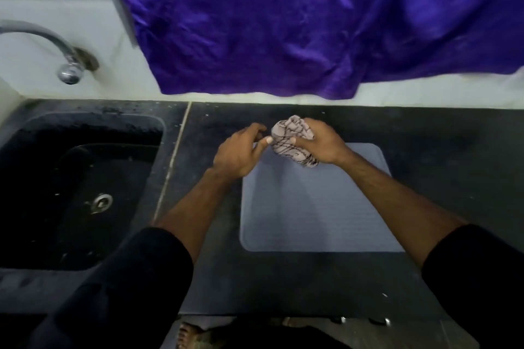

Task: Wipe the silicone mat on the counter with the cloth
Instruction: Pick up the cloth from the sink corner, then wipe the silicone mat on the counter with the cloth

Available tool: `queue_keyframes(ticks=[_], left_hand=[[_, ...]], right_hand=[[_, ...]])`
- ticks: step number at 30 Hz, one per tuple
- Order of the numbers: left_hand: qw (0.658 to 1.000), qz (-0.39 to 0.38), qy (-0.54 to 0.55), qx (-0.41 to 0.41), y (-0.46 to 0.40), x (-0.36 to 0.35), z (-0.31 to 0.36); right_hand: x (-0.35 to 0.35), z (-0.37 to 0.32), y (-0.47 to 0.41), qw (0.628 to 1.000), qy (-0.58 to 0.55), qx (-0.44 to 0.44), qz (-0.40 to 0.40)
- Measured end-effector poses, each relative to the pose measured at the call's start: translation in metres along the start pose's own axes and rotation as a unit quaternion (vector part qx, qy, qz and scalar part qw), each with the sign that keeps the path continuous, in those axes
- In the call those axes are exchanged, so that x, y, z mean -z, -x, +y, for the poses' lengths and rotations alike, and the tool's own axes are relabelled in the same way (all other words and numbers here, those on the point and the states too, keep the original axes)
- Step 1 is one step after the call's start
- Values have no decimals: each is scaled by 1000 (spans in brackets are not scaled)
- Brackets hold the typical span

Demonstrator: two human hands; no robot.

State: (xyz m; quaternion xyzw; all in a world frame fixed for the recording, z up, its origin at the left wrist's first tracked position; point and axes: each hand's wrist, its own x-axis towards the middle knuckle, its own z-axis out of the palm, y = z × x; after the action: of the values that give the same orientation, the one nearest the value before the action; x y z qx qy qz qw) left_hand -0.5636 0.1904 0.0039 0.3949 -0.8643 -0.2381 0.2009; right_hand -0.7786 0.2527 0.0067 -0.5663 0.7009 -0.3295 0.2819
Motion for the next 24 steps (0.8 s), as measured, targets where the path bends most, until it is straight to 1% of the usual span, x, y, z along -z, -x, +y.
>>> queue_keyframes(ticks=[3, 5, 8, 9, 11, 15, 24], left_hand=[[999, -31, -22, 11, 16, -65, 33], [994, -78, -64, 33, 31, -108, 54], [979, -170, -98, 51, 52, -159, 75], [975, -188, -110, 43, 58, -172, 80], [969, -200, -141, 27, 67, -189, 84], [959, -210, -189, 24, 78, -205, 76], [964, -183, -194, -11, 90, -206, 58]], right_hand=[[42, 49, 31, 994, -4, -60, 95], [67, 79, 52, 983, -21, -103, 151], [95, 112, 76, 968, -34, -135, 208], [102, 120, 83, 963, -40, -145, 222], [111, 132, 93, 955, -40, -160, 245], [118, 147, 106, 949, -30, -167, 267], [114, 156, 93, 952, 46, -160, 257]])
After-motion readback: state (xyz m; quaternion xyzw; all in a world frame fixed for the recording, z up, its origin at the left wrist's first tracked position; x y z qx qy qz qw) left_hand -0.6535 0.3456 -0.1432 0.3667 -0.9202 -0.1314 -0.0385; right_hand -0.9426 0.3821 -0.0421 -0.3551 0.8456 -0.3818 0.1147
